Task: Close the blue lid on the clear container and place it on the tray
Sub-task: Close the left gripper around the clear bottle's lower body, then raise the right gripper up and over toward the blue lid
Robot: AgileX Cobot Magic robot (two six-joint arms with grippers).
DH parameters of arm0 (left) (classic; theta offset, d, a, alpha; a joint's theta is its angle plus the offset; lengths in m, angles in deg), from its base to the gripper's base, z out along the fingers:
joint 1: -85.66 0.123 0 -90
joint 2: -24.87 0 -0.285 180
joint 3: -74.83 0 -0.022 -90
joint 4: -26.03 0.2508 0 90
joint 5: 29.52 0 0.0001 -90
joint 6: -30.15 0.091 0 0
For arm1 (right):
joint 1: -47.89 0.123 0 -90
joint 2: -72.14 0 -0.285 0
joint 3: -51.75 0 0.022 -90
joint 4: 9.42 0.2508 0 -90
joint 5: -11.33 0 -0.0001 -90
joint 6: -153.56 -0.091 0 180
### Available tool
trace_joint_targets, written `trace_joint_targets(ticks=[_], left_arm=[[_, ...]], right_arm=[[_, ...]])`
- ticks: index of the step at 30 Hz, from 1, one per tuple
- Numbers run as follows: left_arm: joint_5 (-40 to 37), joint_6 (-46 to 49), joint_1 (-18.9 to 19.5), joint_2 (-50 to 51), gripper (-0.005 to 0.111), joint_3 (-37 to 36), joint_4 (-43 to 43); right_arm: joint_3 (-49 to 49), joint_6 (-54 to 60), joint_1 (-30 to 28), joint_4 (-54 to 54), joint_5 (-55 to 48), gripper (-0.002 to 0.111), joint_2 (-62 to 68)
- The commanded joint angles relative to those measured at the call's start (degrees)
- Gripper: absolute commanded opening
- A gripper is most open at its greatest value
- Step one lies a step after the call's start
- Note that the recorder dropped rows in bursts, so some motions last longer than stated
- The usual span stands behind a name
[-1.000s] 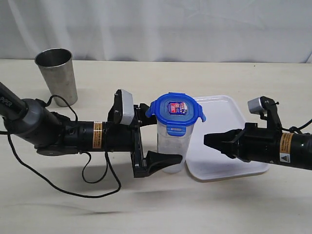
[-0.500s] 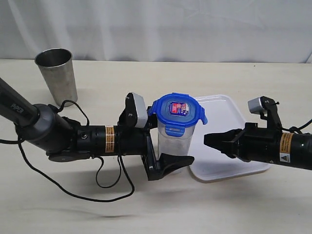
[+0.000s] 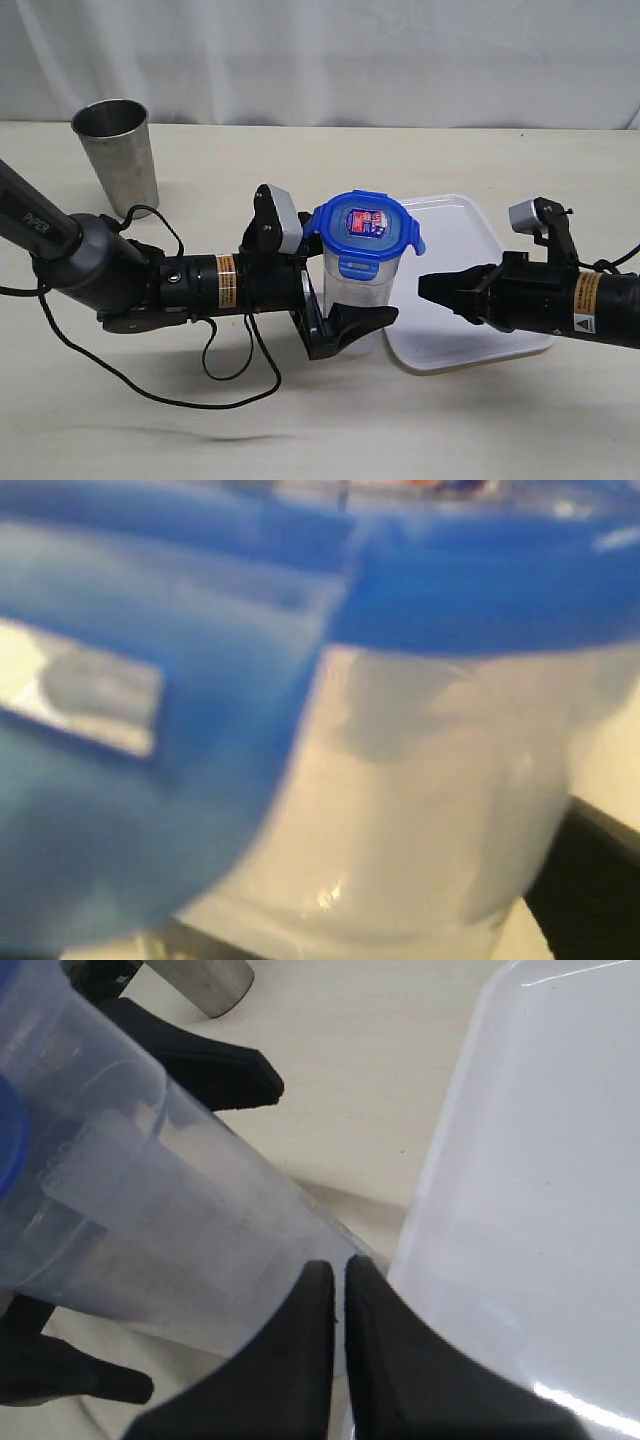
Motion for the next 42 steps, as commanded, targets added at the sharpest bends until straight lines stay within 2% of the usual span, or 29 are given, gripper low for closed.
trace_joint_targets(ticks=[1,9,11,13,15,18,23,24,29,31,34,39,40,42], left_arm=[[-2.6,0.1,-0.1,0.0,0.099,0.3,0.3],[-5.6,0.1,-0.1,0.0,0.098,0.3,0.5],[-5.8,0.1,-0.1,0.0,0.098,0.3,0.5],[-5.8,0.1,-0.1,0.0,0.091,0.3,0.4],[-5.8,0.1,-0.1,0.0,0.079,0.3,-0.3],[-5.8,0.1,-0.1,0.0,0.056,0.3,-1.0],[-5.8,0.1,0.0,-0.1,0.006,0.3,-1.7],[-6.0,0.4,0.3,-0.2,0.0,0.3,-1.8],[-6.2,0.6,3.1,-1.7,0.0,0.3,-1.7],[-6.2,-0.5,5.0,-2.0,0.0,0.3,-1.3],[-6.2,-1.6,7.3,-2.0,0.0,0.3,0.9],[-6.1,-1.6,9.3,-2.0,0.0,0.3,2.0],[-6.1,-1.6,9.5,-2.0,0.0,0.3,2.5],[-6.1,-1.6,9.6,-2.0,0.0,0.3,2.8]], right_arm=[[-0.2,0.2,0.1,0.1,0.6,0.004,0.1],[-0.2,0.0,0.1,1.0,0.7,0.006,0.1],[-0.2,0.0,0.0,1.5,0.4,0.011,0.1],[-0.2,-0.2,0.0,2.3,-1.2,0.018,0.1],[-0.2,-0.4,0.0,2.4,-2.8,0.025,0.1],[-0.2,-1.3,0.0,2.2,-2.8,0.033,0.1],[-0.2,-1.3,0.0,2.2,-2.8,0.034,0.1],[-0.2,-1.3,0.0,2.2,-2.8,0.034,0.1],[-0.2,-2.1,0.0,2.6,-3.0,0.034,-1.5],[-0.2,-2.1,0.0,5.6,-6.1,0.034,-4.2],[-1.1,-1.5,0.2,10.3,-16.3,0.034,-10.0],[-5.4,-3.0,0.2,15.5,-39.8,0.034,-21.2],[-6.3,-3.0,0.2,15.5,-42.8,0.035,-22.7],[-7.6,-4.3,0.3,14.0,-46.3,0.045,-25.8]])
